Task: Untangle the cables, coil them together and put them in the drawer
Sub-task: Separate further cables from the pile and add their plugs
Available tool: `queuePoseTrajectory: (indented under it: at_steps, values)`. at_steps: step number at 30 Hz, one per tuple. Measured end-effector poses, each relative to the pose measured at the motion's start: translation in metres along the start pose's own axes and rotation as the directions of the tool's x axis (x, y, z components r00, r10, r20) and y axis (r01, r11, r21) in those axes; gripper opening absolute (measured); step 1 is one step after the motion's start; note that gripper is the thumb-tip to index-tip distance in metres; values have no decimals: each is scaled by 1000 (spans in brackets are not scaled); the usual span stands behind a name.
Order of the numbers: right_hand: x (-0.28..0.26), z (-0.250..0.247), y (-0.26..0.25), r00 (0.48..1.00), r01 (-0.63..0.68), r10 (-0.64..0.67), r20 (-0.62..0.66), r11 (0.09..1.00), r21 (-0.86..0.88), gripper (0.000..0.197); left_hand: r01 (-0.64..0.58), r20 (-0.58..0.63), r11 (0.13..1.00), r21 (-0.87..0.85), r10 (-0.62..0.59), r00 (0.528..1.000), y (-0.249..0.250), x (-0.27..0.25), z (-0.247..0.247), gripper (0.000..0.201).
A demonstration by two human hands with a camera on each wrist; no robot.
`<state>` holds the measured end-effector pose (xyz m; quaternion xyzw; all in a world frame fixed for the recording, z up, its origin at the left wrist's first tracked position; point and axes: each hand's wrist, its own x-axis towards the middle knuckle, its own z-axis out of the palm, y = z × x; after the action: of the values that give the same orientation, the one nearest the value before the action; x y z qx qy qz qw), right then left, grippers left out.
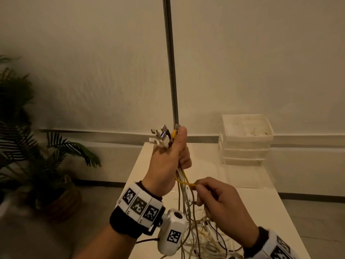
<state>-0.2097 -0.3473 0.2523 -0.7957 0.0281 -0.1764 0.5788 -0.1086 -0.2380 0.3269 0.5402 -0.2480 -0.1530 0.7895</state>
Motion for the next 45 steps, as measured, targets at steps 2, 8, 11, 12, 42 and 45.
queuePoseTrajectory:
  at_steps: [2, 8, 11, 12, 42, 45]
  values:
    - [-4, 1, -1, 999, -7, 9, -51, 999, 31, 19, 24, 16, 999, -28, -24, 1000, 0, 0, -5, 45]
    - [-11, 6, -7, 978, -110, 152, -144, 959, 263, 18, 48, 12, 997, -64, -48, 999, -5, 0, -7, 43]
    - [-15, 8, -4, 980, -156, 185, -73, 943, 293, 20, 27, -37, 994, -104, -31, 999, -5, 1, -4, 52]
    - [-17, 9, -3, 983, -166, 183, -31, 943, 290, 19, 27, -45, 992, -123, -33, 998, -4, 2, -3, 51]
    - [11, -63, 10, 955, 35, 14, 298, 987, -159, 29, -377, 432, 367, 850, -77, 899, -38, -20, -10, 32]
    - [15, -71, 19, 974, -24, 49, 220, 993, -115, 30, -204, 134, 441, 874, 185, 974, -18, -5, -28, 22]
